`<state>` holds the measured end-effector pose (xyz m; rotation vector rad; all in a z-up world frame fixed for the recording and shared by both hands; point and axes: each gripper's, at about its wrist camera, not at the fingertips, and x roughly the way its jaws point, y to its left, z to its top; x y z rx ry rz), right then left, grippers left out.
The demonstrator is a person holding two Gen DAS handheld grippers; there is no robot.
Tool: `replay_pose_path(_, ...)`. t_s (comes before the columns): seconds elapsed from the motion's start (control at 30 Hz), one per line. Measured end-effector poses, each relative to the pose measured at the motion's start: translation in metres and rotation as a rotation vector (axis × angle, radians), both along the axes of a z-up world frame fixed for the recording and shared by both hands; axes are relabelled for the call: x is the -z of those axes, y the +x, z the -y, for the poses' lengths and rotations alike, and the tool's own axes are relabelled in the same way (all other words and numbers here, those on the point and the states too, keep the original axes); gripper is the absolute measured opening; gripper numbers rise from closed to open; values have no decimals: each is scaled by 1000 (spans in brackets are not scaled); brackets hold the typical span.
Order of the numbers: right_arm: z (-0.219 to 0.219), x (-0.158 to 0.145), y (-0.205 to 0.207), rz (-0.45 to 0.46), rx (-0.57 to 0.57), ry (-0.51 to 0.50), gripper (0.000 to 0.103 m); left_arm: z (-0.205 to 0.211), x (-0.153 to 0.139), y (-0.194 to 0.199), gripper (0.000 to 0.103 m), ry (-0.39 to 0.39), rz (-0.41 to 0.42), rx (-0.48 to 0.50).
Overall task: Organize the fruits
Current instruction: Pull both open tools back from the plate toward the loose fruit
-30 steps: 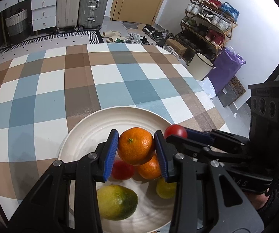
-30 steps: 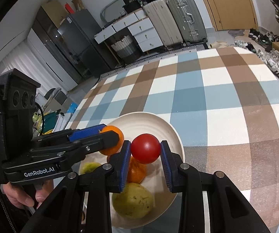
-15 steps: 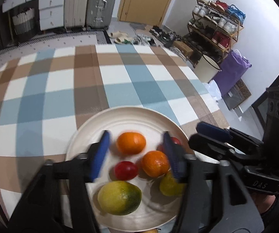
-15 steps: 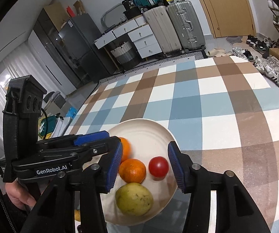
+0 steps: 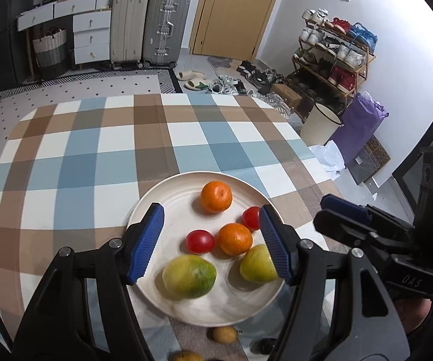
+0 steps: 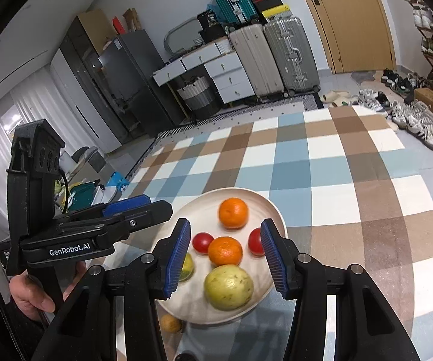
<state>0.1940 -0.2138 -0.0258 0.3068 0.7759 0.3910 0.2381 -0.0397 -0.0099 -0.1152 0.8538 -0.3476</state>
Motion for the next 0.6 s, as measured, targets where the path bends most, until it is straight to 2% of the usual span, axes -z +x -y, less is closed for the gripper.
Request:
replay_pose_path(0.17, -5, -13, -19, 46, -5, -6, 50, -8, -12, -29, 65, 6, 38, -16)
replay_pose_path(0.4, -14, -23, -47, 90, -11, -11, 53, -22, -22, -69, 81, 14, 80, -57)
replay_pose_path(0.47, -16, -25, -56, 104, -10, -16, 62, -25, -24, -80, 81, 17, 85, -66)
replay_pose_path(0.6, -21, -33, -73, 146, -14, -21, 73, -31, -26, -97, 88, 32, 91, -77)
